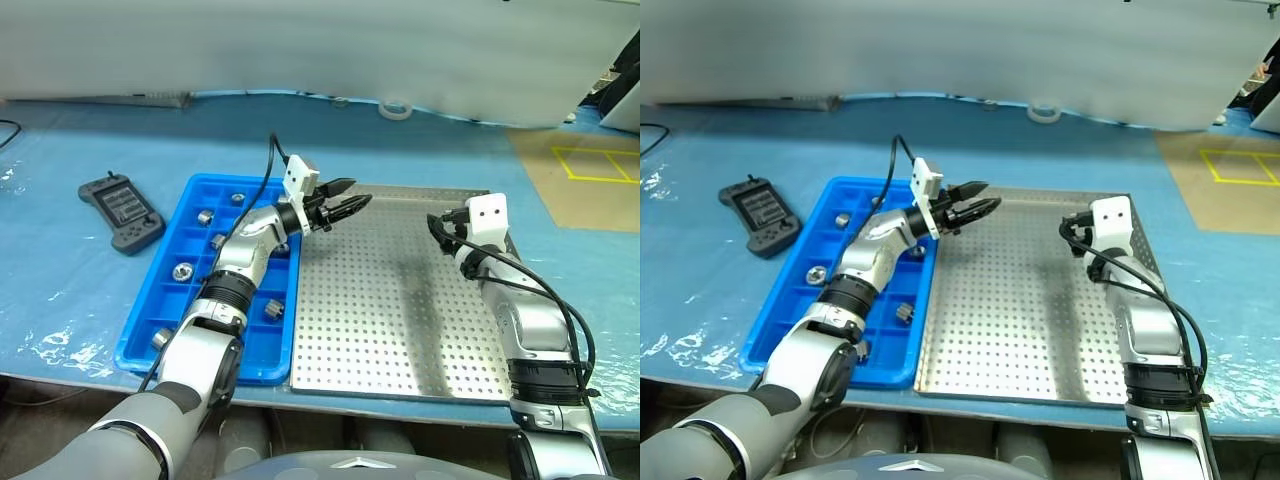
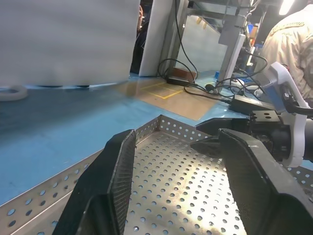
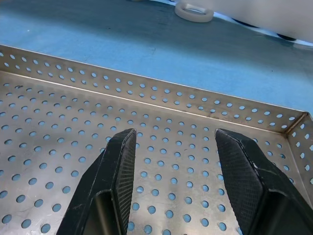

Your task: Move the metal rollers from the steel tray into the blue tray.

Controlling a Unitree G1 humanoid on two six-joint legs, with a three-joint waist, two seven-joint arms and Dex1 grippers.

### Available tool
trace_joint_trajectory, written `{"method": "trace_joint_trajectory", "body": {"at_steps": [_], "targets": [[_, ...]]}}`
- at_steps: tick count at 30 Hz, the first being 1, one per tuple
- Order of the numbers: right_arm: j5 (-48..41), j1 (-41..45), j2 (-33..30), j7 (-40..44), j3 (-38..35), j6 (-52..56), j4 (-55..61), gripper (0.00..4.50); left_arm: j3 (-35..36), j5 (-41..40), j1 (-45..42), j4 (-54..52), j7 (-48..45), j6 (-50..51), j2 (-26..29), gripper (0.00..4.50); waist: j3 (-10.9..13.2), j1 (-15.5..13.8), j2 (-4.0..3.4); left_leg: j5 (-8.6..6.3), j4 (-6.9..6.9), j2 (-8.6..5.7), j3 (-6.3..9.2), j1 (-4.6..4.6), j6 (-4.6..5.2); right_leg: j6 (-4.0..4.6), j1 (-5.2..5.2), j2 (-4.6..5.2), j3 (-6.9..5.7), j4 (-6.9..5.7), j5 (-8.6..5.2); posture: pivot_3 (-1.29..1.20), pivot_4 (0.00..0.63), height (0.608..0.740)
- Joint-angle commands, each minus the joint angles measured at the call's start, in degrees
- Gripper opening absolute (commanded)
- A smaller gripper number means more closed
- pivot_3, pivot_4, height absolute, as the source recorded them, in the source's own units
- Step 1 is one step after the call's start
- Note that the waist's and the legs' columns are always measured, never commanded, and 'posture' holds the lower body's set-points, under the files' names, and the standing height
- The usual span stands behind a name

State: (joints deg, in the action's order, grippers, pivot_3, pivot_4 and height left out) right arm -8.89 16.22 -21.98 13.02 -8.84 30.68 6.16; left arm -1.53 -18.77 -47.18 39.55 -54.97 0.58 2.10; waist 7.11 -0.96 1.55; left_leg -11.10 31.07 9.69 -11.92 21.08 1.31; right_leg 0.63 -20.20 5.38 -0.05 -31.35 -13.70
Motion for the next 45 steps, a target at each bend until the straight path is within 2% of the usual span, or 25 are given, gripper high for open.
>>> {"method": "trace_joint_trajectory", "body": {"at_steps": [1,7,23,27,32,45], "targets": [[0.18,1.04,-0.40,-0.37,-1.11,-1.04,0.95,2.65,0.27,0.30,-0.17,-1.62,-0.30,-1.22,0.09,2.82,0.00,0.11,0.00,0.00,0.00,0.01,0.00,0.00,0.00,0.00,0.00,0.00,0.00,0.00,0.00,-0.21,0.150,0.740],[0.93,2.54,-1.18,1.42,0.82,-1.93,0.40,2.65,0.37,-0.40,0.14,-3.58,-1.13,0.00,0.82,2.82,0.01,0.09,-0.02,-0.01,-0.01,0.00,0.00,0.00,0.01,0.00,0.00,0.00,0.00,0.02,0.00,-0.20,0.150,0.740],[2.26,3.68,-0.03,-0.25,2.09,-3.06,-3.01,2.65,-0.39,-0.53,2.06,-6.62,-0.49,2.17,1.32,2.82,0.06,-0.02,-0.07,-0.03,-0.03,-0.02,-0.01,0.03,0.03,0.01,0.00,0.01,0.00,0.08,0.01,-0.19,0.150,0.740],[3.25,3.27,0.04,-1.61,1.80,-2.93,-5.00,2.65,0.04,0.44,1.41,-4.08,0.93,1.46,1.00,2.82,0.06,-0.02,-0.07,-0.03,-0.04,-0.01,-0.01,0.03,0.03,0.02,0.00,0.01,0.00,0.09,0.01,-0.19,0.150,0.740],[2.56,3.13,0.89,-0.90,2.50,-2.63,-2.83,2.65,-0.66,-0.22,1.69,-6.13,-0.32,2.38,0.38,2.82,0.07,0.02,-0.08,-0.03,-0.04,-0.01,-0.02,0.03,0.03,0.02,0.00,0.01,0.00,0.08,0.01,-0.19,0.150,0.740],[3.23,5.54,0.88,-0.72,2.62,-3.61,-6.23,2.65,0.59,-0.19,1.09,-5.49,1.39,1.80,0.56,2.82,0.07,-0.10,-0.08,-0.03,-0.04,-0.01,-0.02,0.03,0.03,0.02,0.01,0.01,0.00,0.09,0.01,-0.16,0.150,0.740]]}}
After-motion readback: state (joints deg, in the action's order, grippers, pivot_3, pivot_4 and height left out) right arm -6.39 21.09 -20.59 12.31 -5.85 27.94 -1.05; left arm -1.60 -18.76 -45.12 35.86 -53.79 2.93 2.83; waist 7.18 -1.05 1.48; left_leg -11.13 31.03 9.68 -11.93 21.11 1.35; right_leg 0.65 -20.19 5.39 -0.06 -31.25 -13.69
